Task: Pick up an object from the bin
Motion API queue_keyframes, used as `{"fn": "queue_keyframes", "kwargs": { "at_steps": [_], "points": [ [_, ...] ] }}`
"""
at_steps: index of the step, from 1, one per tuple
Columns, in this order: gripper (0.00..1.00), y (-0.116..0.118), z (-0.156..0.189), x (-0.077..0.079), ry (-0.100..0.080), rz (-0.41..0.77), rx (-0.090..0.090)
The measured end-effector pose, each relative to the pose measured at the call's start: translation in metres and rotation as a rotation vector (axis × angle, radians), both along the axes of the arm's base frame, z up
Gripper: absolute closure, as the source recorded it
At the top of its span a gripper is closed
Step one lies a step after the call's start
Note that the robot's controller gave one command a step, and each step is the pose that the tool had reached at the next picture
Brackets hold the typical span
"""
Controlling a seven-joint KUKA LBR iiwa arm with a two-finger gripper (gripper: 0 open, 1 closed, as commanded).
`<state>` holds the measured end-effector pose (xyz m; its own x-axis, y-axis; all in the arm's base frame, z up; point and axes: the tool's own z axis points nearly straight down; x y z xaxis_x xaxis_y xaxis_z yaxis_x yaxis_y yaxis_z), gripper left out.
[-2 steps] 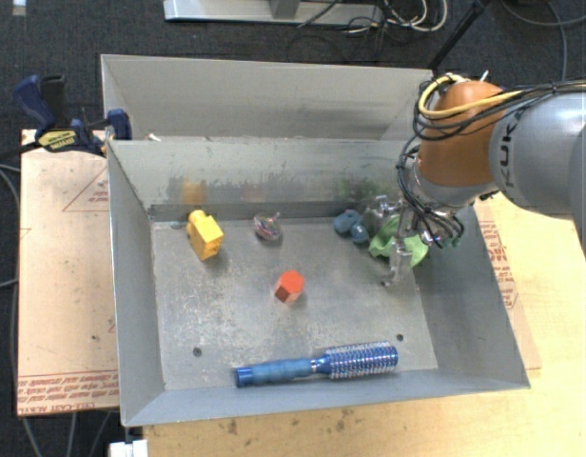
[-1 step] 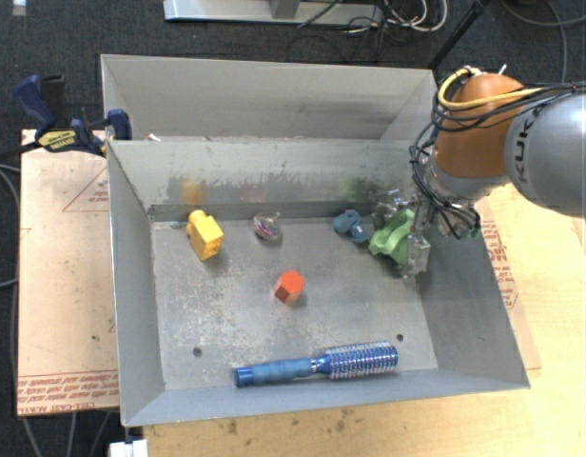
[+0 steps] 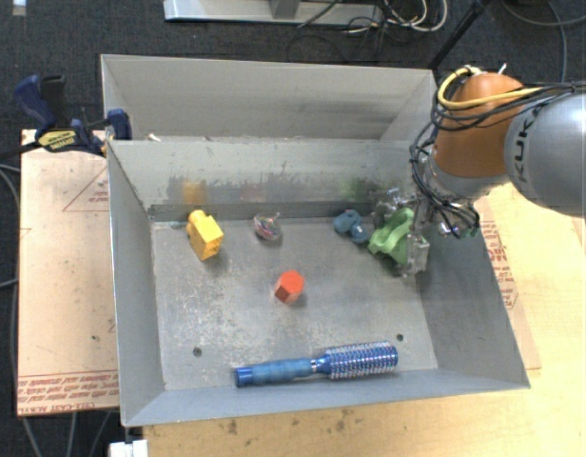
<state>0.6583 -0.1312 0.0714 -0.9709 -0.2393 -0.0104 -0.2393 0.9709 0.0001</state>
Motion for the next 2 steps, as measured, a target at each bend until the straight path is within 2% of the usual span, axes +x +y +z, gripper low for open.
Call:
{"fn": "queue_keyframes", "kwargs": {
  "at_steps": [1,2],
  "points": [
    [1.0,0.01,0.0016,0.0022,-0.001,0.003,0.016],
    [1.0,0.0118,0.0096,0.0034,0.005,0.004,0.0]
  ]
}}
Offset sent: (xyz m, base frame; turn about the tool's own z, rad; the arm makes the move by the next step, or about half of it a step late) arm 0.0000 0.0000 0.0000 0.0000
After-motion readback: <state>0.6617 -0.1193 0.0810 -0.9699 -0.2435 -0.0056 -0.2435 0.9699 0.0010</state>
